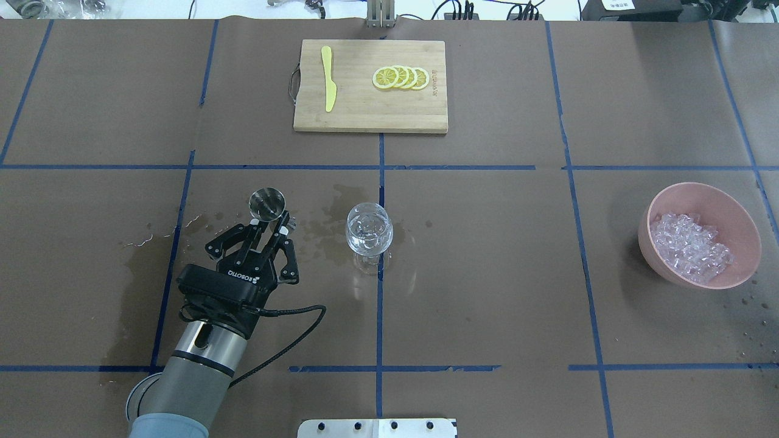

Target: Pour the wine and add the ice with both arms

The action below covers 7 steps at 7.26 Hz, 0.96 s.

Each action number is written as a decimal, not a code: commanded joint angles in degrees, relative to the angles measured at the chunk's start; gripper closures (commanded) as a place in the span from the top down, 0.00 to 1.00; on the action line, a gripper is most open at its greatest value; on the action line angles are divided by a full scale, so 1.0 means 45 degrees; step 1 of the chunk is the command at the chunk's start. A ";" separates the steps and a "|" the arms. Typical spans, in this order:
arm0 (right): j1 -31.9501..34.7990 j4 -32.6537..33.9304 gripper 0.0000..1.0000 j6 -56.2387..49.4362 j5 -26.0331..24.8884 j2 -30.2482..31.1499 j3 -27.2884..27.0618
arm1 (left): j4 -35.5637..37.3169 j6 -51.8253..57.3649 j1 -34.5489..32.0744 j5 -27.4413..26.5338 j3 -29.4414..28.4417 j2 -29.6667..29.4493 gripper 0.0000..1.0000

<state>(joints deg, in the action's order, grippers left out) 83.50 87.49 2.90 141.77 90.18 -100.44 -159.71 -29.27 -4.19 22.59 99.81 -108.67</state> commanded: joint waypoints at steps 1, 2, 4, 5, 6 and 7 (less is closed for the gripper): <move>-0.0001 -0.0010 1.00 -0.0020 0.0000 -0.0001 -0.0003 | 0.1305 0.0195 0.0013 0.0019 0.0007 -0.0457 0.00; -0.0001 -0.0010 1.00 -0.0020 0.0000 -0.0001 -0.0003 | 0.1563 0.1703 -0.0007 0.0019 0.0046 -0.0731 0.00; -0.0001 -0.0010 1.00 -0.0001 0.0000 -0.0001 -0.0003 | 0.1624 0.2225 -0.0007 0.0000 0.0027 -0.0831 0.00; -0.0001 -0.0010 1.00 -0.0020 0.0000 -0.0001 -0.0003 | 0.1876 0.2246 -0.0026 0.0019 0.0027 -0.0908 0.00; -0.0001 -0.0010 1.00 -0.0020 0.0000 -0.0001 -0.0003 | 0.2207 0.2691 -0.0046 0.0019 0.0027 -0.0948 0.00; -0.0001 -0.0010 1.00 -0.0020 0.0000 -0.0001 -0.0003 | 0.2230 0.3507 -0.0046 0.0019 0.0027 -0.1122 0.00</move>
<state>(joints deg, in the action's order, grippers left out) 83.50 87.45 2.82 141.77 90.18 -100.46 -150.39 -17.08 -4.34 22.67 99.93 -113.00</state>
